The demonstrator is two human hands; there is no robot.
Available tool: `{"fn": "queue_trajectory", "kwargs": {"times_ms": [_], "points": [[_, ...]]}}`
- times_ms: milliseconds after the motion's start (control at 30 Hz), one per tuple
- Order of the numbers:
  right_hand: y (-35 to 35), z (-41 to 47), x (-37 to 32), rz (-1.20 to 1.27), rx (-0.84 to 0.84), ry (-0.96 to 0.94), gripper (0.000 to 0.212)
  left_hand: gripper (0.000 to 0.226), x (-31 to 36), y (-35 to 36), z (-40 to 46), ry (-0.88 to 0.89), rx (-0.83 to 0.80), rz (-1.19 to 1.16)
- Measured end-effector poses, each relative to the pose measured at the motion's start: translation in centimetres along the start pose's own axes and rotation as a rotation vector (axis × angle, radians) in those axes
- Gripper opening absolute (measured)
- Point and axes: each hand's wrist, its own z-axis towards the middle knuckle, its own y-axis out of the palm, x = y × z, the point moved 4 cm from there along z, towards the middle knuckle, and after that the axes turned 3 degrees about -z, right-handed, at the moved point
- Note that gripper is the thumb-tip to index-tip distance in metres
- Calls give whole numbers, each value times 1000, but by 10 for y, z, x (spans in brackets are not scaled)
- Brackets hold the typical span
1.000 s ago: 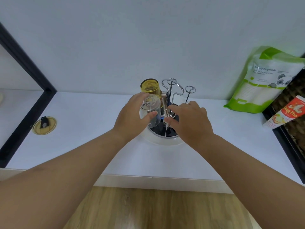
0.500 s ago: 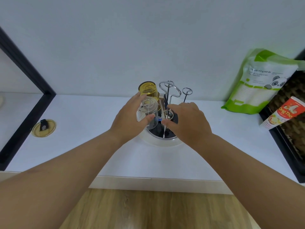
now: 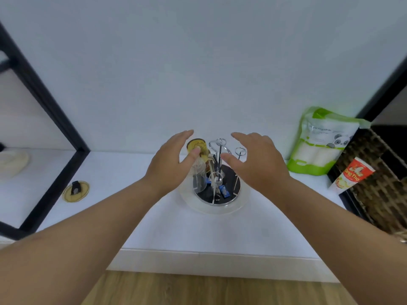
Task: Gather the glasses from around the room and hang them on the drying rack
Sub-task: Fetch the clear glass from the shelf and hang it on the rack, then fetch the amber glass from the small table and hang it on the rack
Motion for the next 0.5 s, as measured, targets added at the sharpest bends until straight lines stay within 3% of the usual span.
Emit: {"fn": "queue_trajectory", "kwargs": {"times_ms": [267,500], "points": [[-167,16,-51,-66,96,-73,69,56,152,-103,26,168,35,126],[-351,12,-94,-46,230,-120,70,53,323,-195,33,253,127,63]]}}
